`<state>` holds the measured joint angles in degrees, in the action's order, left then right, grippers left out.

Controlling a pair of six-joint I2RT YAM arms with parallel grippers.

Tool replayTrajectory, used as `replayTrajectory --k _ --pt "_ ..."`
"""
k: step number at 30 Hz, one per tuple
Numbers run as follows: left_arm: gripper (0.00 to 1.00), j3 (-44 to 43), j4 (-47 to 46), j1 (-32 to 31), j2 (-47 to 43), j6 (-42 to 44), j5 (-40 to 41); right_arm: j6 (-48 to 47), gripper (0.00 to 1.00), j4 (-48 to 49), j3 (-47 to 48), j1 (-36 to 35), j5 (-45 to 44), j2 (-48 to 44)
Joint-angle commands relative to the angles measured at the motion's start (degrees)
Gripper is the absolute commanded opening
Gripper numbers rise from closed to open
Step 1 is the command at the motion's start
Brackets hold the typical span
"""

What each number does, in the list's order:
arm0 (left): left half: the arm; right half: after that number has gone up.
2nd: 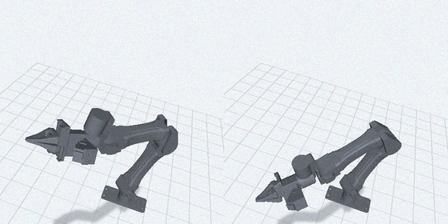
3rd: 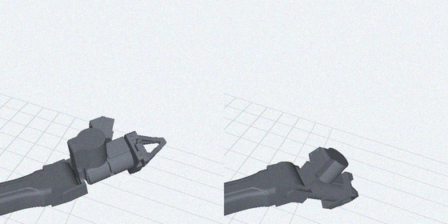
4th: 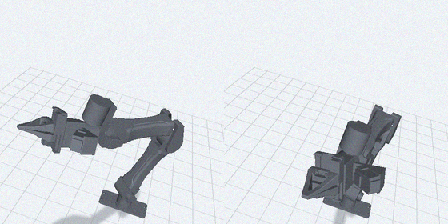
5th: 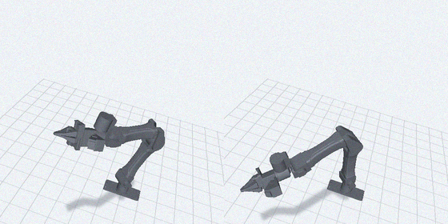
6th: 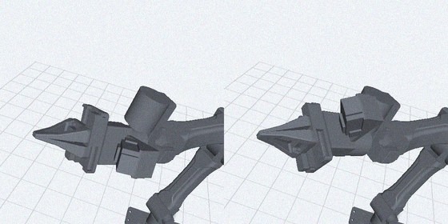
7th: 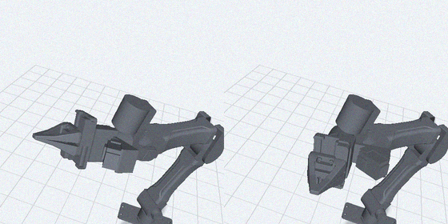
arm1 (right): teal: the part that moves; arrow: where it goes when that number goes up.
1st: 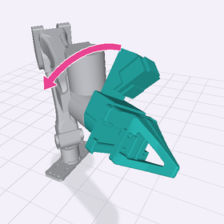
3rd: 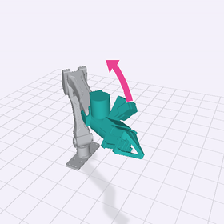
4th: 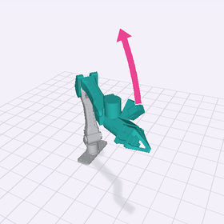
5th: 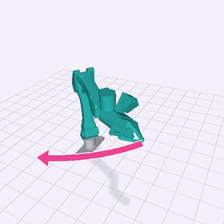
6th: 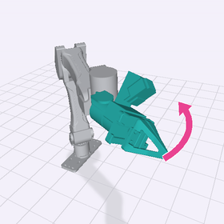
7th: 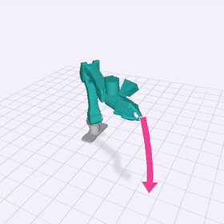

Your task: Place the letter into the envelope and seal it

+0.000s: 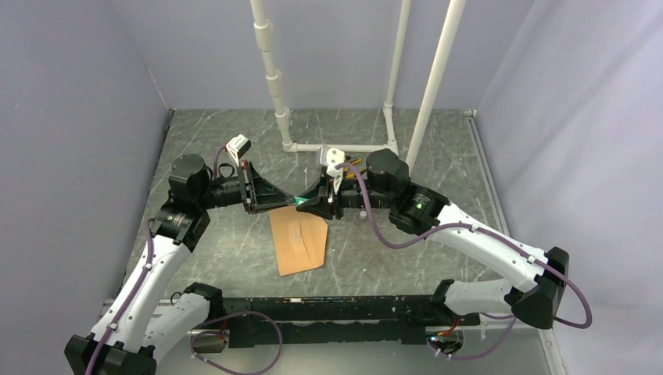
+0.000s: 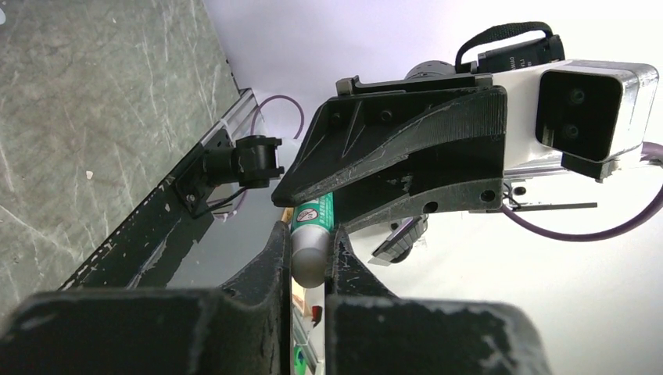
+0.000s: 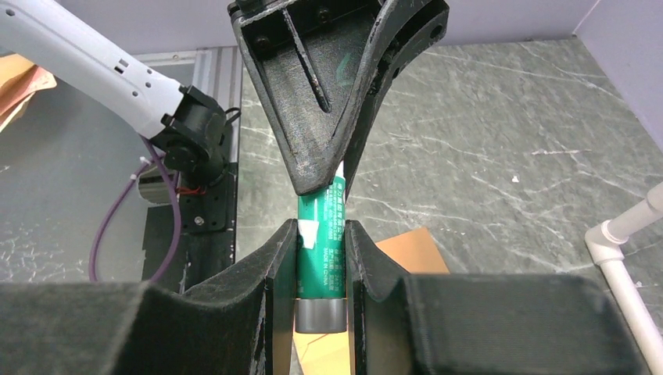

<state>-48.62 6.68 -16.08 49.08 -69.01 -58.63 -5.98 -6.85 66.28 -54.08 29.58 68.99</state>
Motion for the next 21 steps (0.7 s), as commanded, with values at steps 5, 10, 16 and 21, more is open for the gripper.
replayTrajectory --k 5,10,16,21 --pt "0.03 0.9 -17.9 -0.5 -3.0 -9.8 0.8 13.3 0.70 17.1 -4.9 1.6 1.7 -5.4" --pt "0.03 -0.7 -23.2 -0.5 -4.6 -12.0 3.3 26.3 0.80 39.0 -13.8 2.0 3.3 -8.5" --pt "0.02 -1.2 -30.1 -0.6 -3.4 -17.8 3.5 24.6 0.75 50.3 -14.0 1.7 6.6 -5.9" --pt "0.03 -0.9 -35.1 -0.6 -2.6 -23.2 4.4 12.9 0.71 52.4 -11.6 1.1 6.8 -3.9"
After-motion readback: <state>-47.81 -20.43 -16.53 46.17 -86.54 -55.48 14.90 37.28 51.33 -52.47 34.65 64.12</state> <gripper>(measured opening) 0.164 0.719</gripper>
